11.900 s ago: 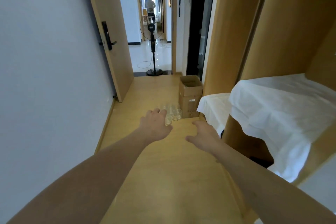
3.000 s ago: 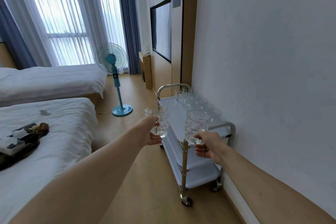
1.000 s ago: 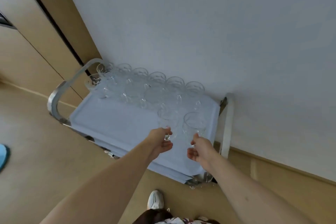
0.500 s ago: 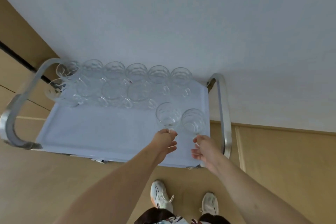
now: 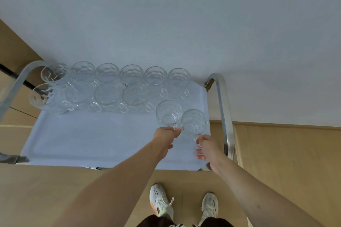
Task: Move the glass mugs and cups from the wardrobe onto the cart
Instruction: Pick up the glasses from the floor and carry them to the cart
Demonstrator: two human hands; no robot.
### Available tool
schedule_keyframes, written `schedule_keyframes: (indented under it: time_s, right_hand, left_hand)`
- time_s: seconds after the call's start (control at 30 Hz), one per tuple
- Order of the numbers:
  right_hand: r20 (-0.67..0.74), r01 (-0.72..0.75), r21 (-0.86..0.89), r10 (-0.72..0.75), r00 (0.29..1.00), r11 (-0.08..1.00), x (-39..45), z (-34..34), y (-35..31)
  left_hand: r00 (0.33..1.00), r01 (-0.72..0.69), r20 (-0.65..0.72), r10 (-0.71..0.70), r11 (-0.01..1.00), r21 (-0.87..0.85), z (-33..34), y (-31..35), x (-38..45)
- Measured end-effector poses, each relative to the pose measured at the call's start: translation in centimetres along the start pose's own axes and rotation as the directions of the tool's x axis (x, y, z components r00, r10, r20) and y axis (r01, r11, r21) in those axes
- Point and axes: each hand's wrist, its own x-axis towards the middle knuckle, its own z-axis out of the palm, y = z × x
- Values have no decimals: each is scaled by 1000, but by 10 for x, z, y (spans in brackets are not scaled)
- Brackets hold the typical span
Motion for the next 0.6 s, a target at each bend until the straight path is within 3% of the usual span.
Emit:
schedule_keyframes:
  time_s: [0.13,0.27,0.4,0.6]
  right_hand:
    - [-29,56,-69,-58,998,996,8,0,-2]
    - [14,88,-35,-87,996,996,17,5,-9]
    - [62,153,-126,-146,987,980,28,6,-20]
    - [111,219,-285,-195,974,933,37,-7,-33]
  left_hand:
    - [1000,2,-6,-2,1000,-9,3,7,9]
    - [994,-22,-103,16,998,-53,7,14,21]
    - [980,-11,-196,-22,986,-169,13,15,26]
    - [973,-14,-219,-73,928,-373,29,6,21]
